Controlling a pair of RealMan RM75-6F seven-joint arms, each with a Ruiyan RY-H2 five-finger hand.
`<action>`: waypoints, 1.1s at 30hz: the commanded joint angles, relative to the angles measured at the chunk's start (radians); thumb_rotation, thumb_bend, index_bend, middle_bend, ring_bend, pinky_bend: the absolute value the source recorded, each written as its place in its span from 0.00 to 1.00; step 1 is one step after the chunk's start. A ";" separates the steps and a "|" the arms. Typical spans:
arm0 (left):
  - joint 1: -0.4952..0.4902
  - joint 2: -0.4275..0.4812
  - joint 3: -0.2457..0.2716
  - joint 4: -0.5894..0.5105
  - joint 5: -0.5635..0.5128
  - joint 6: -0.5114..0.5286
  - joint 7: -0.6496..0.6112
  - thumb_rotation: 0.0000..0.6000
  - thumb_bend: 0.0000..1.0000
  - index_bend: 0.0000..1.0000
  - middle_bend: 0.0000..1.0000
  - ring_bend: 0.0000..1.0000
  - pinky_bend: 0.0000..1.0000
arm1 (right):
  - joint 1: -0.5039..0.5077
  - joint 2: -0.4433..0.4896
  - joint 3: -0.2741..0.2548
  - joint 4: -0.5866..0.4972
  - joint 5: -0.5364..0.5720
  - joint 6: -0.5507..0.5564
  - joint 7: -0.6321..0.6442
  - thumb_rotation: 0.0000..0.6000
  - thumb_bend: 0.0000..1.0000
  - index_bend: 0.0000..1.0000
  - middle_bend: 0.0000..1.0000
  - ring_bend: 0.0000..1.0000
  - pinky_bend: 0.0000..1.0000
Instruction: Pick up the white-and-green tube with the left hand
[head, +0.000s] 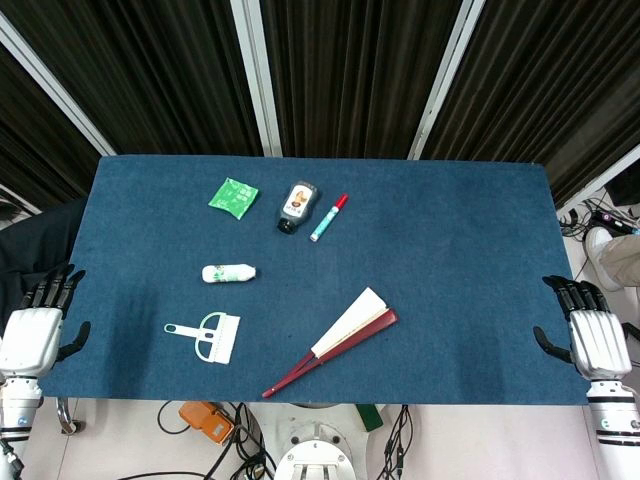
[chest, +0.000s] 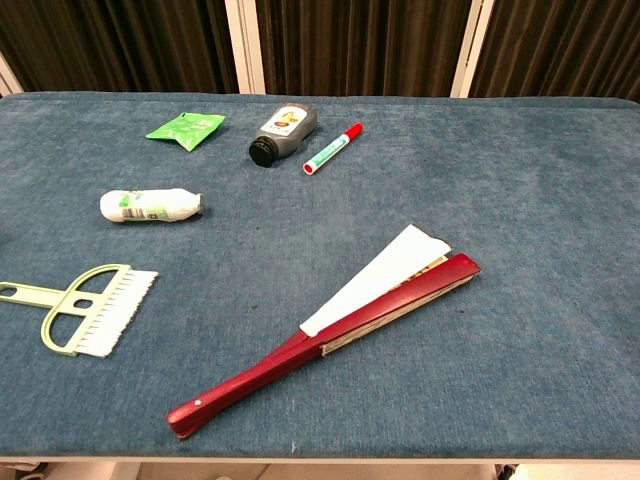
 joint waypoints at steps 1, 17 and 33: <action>0.001 0.004 0.003 -0.007 0.004 0.001 -0.006 1.00 0.37 0.09 0.01 0.00 0.16 | 0.000 0.001 0.000 -0.001 0.002 -0.001 -0.003 1.00 0.42 0.21 0.22 0.20 0.15; -0.045 -0.038 0.048 -0.047 0.115 -0.061 -0.100 1.00 0.35 0.09 0.01 0.00 0.15 | -0.001 0.007 -0.002 -0.016 0.016 -0.015 -0.009 1.00 0.42 0.21 0.22 0.20 0.15; -0.334 -0.233 -0.087 -0.068 0.007 -0.400 0.039 1.00 0.29 0.09 0.03 0.00 0.15 | 0.002 0.013 0.000 -0.021 0.032 -0.032 -0.010 1.00 0.42 0.21 0.22 0.20 0.15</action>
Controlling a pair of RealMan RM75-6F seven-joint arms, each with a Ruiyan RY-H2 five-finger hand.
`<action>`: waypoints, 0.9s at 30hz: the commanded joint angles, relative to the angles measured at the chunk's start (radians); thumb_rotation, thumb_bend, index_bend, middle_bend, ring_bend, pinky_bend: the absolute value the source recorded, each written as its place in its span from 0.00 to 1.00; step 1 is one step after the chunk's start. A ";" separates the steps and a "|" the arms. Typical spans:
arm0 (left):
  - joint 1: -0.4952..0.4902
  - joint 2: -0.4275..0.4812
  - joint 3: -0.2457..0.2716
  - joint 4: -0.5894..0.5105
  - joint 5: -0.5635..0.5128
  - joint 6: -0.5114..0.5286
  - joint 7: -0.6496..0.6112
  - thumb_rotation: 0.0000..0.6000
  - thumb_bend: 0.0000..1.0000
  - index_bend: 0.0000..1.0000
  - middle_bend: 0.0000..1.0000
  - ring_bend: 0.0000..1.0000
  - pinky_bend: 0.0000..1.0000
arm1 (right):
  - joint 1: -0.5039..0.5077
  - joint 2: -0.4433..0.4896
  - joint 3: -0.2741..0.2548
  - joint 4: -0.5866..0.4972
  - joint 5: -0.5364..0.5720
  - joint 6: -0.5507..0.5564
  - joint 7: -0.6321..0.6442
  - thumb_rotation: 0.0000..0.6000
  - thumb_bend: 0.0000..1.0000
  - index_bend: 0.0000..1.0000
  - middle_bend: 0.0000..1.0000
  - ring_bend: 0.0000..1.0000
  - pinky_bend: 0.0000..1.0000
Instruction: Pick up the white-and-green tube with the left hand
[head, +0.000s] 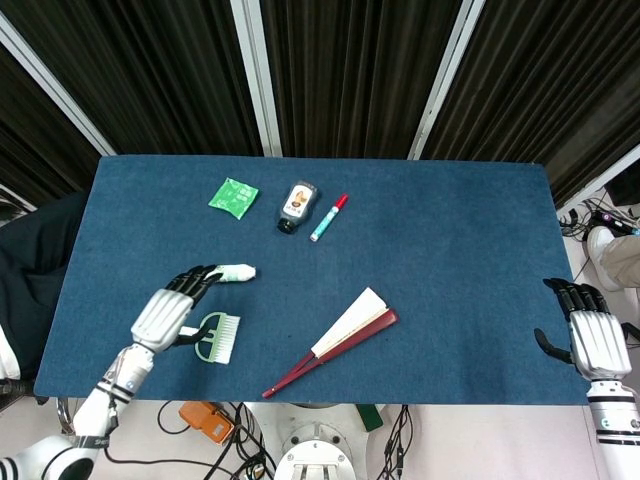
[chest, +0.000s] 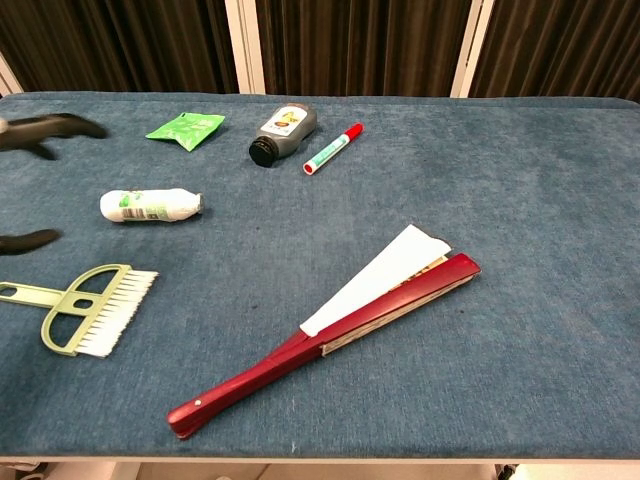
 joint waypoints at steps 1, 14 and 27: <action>-0.064 -0.049 -0.044 0.031 -0.044 -0.059 0.020 1.00 0.29 0.09 0.04 0.00 0.15 | 0.001 0.001 0.000 0.000 0.002 -0.003 0.000 1.00 0.42 0.21 0.22 0.20 0.15; -0.188 -0.147 -0.096 0.209 -0.165 -0.170 0.015 1.00 0.29 0.15 0.14 0.01 0.15 | 0.004 0.006 0.002 -0.003 0.014 -0.016 0.002 1.00 0.42 0.21 0.22 0.20 0.15; -0.247 -0.233 -0.084 0.389 -0.173 -0.196 -0.072 1.00 0.30 0.24 0.27 0.03 0.15 | 0.006 0.010 0.004 -0.006 0.027 -0.026 0.004 1.00 0.42 0.21 0.22 0.20 0.15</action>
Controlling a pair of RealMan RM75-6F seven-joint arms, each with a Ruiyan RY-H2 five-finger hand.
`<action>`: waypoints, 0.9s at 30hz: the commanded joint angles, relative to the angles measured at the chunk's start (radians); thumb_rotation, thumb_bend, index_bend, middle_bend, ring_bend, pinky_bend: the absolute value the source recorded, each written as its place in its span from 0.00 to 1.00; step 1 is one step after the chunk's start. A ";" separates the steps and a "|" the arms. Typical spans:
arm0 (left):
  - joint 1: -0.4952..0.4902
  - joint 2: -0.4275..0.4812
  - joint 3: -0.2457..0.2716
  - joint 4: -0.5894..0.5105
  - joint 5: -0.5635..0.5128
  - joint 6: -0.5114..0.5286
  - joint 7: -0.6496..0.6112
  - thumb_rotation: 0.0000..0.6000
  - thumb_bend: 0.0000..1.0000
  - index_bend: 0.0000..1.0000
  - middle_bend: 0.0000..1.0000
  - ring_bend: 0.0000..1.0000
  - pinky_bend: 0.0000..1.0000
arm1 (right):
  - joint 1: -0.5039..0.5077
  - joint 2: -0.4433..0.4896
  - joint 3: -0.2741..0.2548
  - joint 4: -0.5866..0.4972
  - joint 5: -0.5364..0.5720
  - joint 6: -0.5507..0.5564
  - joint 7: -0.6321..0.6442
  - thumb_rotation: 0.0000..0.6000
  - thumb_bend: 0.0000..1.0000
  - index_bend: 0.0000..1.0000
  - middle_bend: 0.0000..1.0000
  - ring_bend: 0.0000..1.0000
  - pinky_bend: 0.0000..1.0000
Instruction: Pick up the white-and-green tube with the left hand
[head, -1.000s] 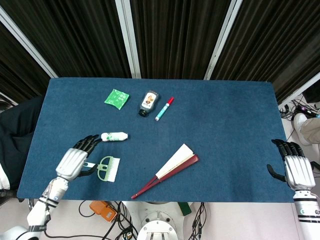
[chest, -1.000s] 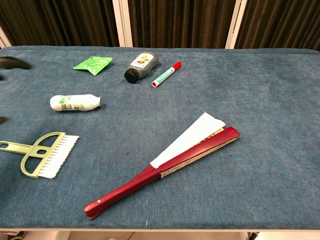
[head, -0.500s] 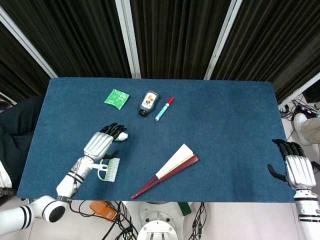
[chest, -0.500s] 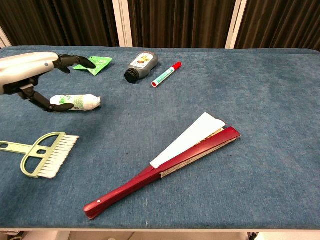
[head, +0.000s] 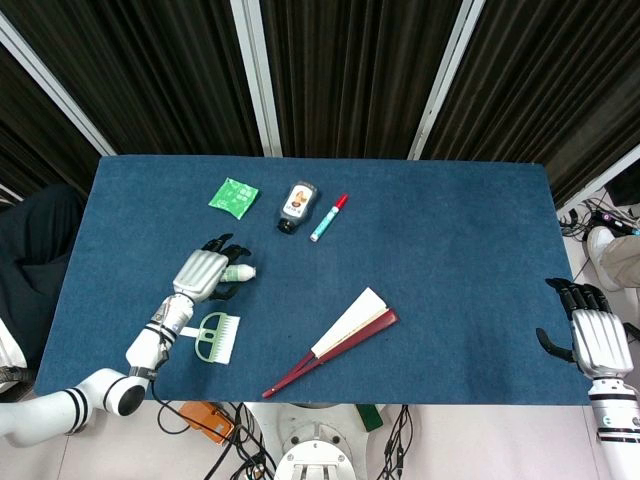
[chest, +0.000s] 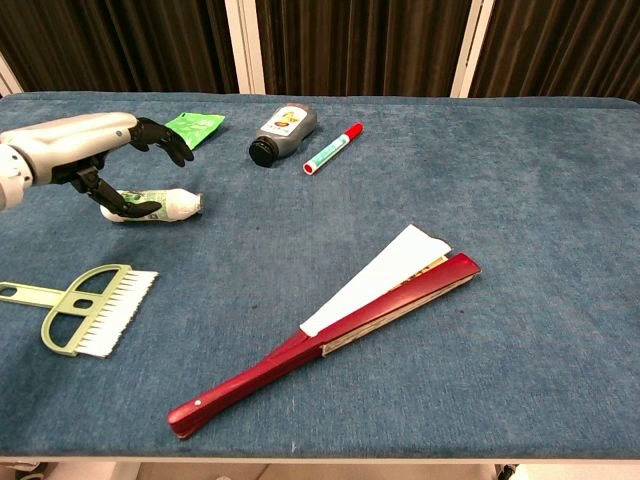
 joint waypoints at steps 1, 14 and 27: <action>-0.007 -0.019 0.009 0.028 0.004 0.002 -0.018 1.00 0.30 0.25 0.27 0.03 0.15 | 0.001 0.001 -0.001 -0.001 0.000 -0.001 -0.001 1.00 0.42 0.21 0.22 0.20 0.15; -0.035 -0.094 0.019 0.193 -0.008 -0.020 -0.118 1.00 0.33 0.31 0.30 0.03 0.15 | 0.002 0.003 0.000 -0.001 0.004 -0.006 0.000 1.00 0.42 0.21 0.22 0.20 0.15; -0.026 -0.096 0.043 0.241 -0.008 -0.021 -0.171 1.00 0.35 0.31 0.31 0.03 0.15 | 0.005 0.002 -0.003 -0.001 0.002 -0.009 -0.008 1.00 0.42 0.21 0.22 0.20 0.15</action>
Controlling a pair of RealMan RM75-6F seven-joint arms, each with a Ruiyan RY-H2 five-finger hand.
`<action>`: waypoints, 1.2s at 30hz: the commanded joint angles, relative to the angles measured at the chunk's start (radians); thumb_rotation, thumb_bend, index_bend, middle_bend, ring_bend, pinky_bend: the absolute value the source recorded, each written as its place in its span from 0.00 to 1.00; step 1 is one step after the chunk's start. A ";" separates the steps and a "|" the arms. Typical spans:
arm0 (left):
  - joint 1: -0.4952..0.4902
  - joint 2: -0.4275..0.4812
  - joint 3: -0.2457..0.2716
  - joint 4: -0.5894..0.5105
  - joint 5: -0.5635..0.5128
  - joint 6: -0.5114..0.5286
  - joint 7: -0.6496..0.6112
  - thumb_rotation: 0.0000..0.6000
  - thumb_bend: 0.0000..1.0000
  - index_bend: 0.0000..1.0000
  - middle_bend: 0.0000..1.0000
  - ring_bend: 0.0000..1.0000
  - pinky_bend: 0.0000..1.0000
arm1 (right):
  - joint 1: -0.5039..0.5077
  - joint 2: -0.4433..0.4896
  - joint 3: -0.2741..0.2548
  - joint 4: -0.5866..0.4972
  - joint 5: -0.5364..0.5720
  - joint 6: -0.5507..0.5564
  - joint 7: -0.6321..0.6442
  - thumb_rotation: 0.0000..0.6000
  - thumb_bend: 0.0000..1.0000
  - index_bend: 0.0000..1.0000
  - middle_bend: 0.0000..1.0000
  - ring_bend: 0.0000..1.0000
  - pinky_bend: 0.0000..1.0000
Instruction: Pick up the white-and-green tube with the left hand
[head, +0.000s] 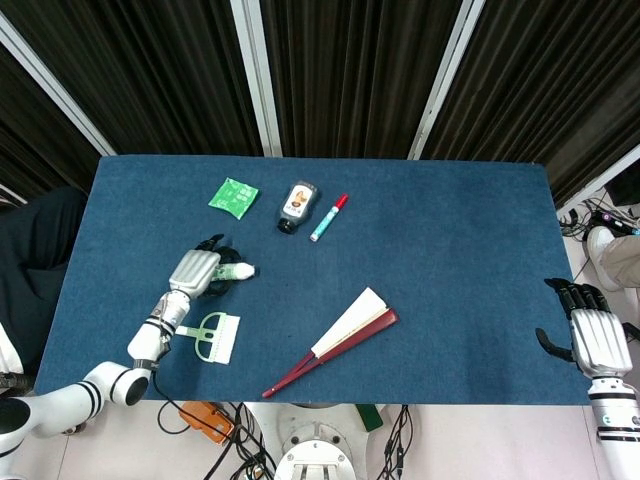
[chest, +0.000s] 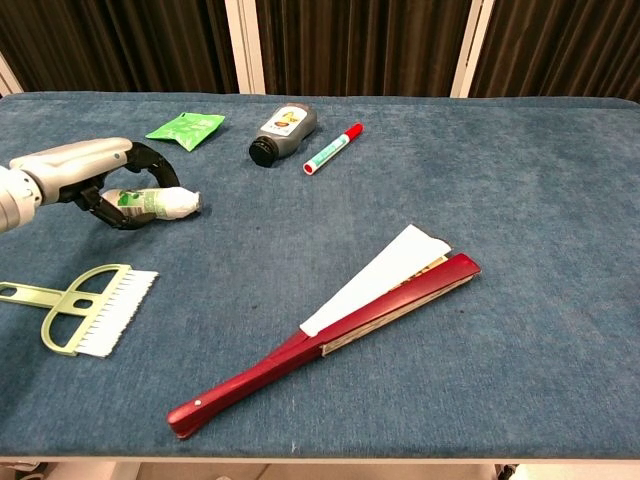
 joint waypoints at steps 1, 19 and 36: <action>0.001 0.002 0.000 0.004 -0.004 -0.001 -0.004 1.00 0.36 0.31 0.32 0.04 0.15 | 0.000 0.000 -0.001 -0.001 -0.001 0.000 -0.001 1.00 0.42 0.21 0.22 0.20 0.15; 0.016 0.025 0.007 0.018 -0.030 -0.009 -0.013 1.00 0.47 0.48 0.55 0.21 0.15 | 0.001 0.001 -0.002 -0.002 0.001 -0.003 -0.003 1.00 0.42 0.21 0.22 0.20 0.15; 0.054 0.386 -0.103 -0.524 0.008 0.212 0.125 1.00 0.49 0.50 0.57 0.22 0.19 | -0.001 0.005 -0.003 -0.008 0.001 -0.002 0.006 1.00 0.42 0.22 0.22 0.20 0.15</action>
